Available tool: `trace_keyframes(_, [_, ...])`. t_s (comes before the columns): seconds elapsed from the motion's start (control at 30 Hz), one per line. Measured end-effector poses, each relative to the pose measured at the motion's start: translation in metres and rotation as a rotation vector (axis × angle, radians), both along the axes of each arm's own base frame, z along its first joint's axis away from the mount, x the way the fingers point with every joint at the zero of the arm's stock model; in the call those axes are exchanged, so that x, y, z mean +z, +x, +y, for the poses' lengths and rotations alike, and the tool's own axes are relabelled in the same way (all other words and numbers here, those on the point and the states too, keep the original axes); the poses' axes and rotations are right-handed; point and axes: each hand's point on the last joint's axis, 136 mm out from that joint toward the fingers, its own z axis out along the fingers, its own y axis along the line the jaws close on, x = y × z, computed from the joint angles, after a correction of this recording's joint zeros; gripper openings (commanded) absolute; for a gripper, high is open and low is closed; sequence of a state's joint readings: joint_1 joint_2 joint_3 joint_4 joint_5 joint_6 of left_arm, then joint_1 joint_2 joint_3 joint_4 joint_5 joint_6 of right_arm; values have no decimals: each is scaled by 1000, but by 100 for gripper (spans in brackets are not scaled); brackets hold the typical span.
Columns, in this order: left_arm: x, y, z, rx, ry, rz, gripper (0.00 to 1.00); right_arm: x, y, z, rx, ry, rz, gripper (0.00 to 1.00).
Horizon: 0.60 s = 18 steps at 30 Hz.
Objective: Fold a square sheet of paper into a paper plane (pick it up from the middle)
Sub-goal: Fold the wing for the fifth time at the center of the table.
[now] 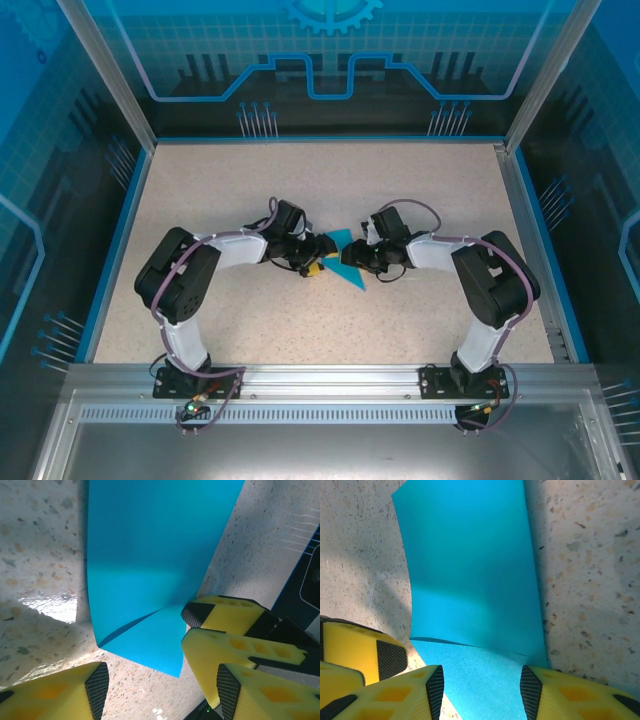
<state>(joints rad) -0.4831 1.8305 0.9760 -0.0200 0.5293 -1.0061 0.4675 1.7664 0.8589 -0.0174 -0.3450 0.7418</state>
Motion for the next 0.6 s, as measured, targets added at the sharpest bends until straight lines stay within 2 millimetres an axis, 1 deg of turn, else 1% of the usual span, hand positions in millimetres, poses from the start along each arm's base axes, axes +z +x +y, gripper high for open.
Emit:
trace_keyframes(0.1, [-1,1,-1,10,-1,15,61,0,0,0,-2,9,0,48])
trace_keyframes(0.3, [-2,7,-6,15,0,27,63,1,0,0,-2,14,-9,48])
trace_keyframes(0.43, [-5,8,-7,18,8,50,68,0,1,-1,-14,17,-3,48])
trace_keyframes(0.6, [-7,7,-5,23,28,70,71,0,1,-1,-16,25,-1,48])
